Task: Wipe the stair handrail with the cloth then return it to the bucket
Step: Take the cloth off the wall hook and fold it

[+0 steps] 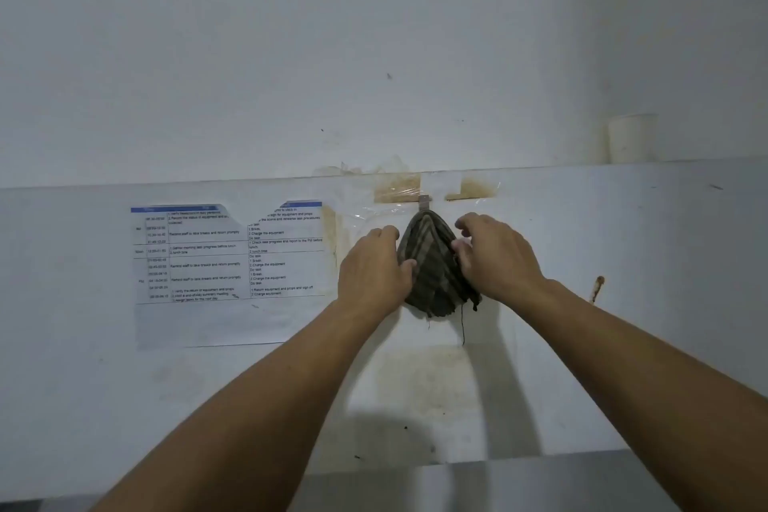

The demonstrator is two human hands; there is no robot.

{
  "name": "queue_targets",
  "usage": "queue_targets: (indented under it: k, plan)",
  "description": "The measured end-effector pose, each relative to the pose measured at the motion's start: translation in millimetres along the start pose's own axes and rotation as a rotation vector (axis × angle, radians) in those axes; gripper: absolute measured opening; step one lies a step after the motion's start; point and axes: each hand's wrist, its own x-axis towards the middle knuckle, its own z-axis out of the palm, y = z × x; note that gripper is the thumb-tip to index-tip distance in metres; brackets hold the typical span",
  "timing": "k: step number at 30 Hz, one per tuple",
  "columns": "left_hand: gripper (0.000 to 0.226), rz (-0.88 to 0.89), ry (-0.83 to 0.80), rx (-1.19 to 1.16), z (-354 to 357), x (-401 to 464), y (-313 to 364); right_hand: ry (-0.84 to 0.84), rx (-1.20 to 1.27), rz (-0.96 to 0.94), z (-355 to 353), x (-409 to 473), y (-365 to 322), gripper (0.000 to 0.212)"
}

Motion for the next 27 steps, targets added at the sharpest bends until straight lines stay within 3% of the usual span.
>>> queue_targets:
  k: [6, 14, 20, 27]
  plan:
    - [0.019, -0.161, -0.011, -0.017, 8.1, 9.7, 6.5, -0.071, 0.111, 0.138, 18.9, 7.5, 0.2, 0.028]
    - [0.016, -0.333, 0.212, -0.312, -28.5, 27.9, -10.3, 0.109, 0.337, 0.157, -1.6, 29.7, -9.2, 0.01]
    - [0.019, -0.345, 0.233, -0.378, -86.9, 12.3, -63.6, -0.103, 0.524, 0.005, -18.7, 31.9, -66.6, 0.007]
    - [0.017, -0.449, 0.177, -0.396, -177.6, -58.5, -166.5, -0.461, 0.741, -0.184, 18.4, 11.9, -181.7, 0.011]
